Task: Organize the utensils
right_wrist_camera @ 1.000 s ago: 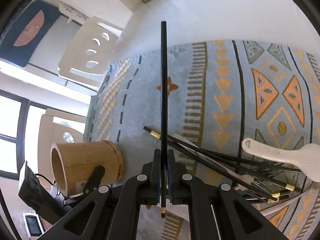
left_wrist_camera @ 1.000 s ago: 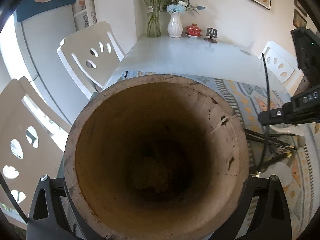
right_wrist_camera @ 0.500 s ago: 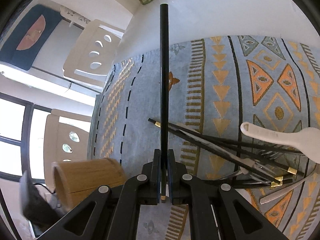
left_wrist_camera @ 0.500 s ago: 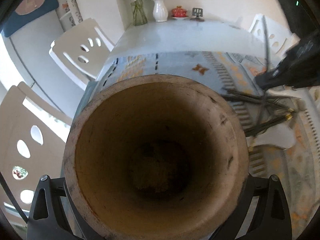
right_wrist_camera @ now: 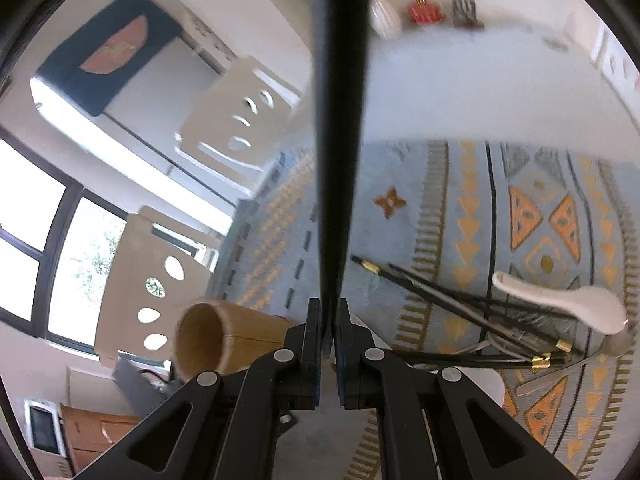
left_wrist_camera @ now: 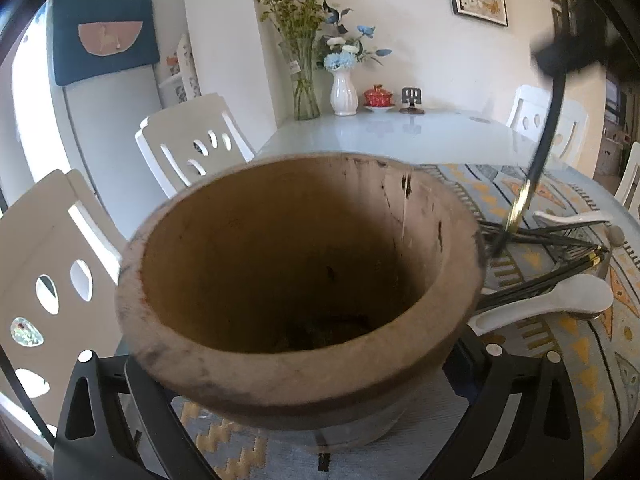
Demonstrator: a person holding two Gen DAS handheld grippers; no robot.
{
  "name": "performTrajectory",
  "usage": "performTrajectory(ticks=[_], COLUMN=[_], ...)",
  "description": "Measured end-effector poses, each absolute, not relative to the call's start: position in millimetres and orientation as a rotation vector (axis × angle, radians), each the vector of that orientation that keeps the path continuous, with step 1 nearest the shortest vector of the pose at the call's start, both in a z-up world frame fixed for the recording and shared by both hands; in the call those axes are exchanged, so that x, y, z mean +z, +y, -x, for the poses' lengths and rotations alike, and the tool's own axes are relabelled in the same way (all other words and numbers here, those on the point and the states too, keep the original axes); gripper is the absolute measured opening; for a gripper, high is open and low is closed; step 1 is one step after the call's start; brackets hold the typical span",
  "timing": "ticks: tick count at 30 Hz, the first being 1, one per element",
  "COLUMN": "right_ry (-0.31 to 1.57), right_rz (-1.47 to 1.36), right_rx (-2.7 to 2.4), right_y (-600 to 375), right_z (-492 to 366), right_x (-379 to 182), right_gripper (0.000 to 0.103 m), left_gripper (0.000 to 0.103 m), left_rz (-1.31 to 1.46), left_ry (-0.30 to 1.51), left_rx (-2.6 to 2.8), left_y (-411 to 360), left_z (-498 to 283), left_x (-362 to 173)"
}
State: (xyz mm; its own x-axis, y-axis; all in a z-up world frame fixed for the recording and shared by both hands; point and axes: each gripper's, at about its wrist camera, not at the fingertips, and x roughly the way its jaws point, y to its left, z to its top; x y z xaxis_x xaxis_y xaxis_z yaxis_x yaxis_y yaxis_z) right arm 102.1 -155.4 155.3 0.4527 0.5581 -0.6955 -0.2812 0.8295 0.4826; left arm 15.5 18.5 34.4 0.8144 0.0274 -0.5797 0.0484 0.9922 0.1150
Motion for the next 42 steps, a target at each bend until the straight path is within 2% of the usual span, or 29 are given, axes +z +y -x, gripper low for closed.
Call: performTrajectory(ticks=[8, 18, 20, 21, 22, 23, 24, 33, 38, 42], right_ry=[0.791, 0.83, 0.855, 0.866, 0.882, 0.885, 0.882, 0.91, 0.946, 0.977], right_rz=[-0.167, -0.073, -0.086, -0.091, -0.107, -0.123, -0.145, -0.298, -0.368, -0.428], right_rx=[0.652, 0.78, 0.782, 0.778, 0.772, 0.764, 0.759, 0.742, 0.692, 0.63], right_y=[-114.9, -51.0, -46.8, -45.9, -46.5, -48.8, -52.8, -85.1, -111.3, -139.9], right_z=[-64.2, -58.3, -60.6, -62.3, -64.6, -64.0, -64.1, -70.6, -72.0, -74.9], right_x=[225.8, 209.8, 202.7, 199.5, 195.3, 194.2, 193.9, 187.3, 170.6, 153.3], right_gripper=[0.005, 0.006, 0.015, 0.03, 0.05, 0.056, 0.058, 0.058, 0.058, 0.058], left_gripper=[0.1, 0.1, 0.1, 0.101, 0.101, 0.101, 0.101, 0.101, 0.101, 0.101], left_rz=[-0.131, -0.118, -0.116, -0.114, -0.111, -0.109, -0.107, -0.115, -0.145, -0.14], left_ry=[0.611, 0.589, 0.591, 0.595, 0.598, 0.599, 0.598, 0.567, 0.495, 0.517], left_rx=[-0.008, -0.023, -0.026, -0.029, -0.036, -0.04, -0.044, -0.033, -0.015, -0.022], left_y=[18.5, 20.4, 21.3, 22.0, 22.8, 23.2, 23.7, 23.0, 22.1, 23.6], left_z=[-13.7, -7.2, -6.5, -6.6, -6.5, -5.7, -4.6, 2.7, 7.3, 2.6], left_x=[34.7, 38.2, 38.2, 37.9, 37.9, 38.0, 38.2, 40.9, 47.9, 44.6])
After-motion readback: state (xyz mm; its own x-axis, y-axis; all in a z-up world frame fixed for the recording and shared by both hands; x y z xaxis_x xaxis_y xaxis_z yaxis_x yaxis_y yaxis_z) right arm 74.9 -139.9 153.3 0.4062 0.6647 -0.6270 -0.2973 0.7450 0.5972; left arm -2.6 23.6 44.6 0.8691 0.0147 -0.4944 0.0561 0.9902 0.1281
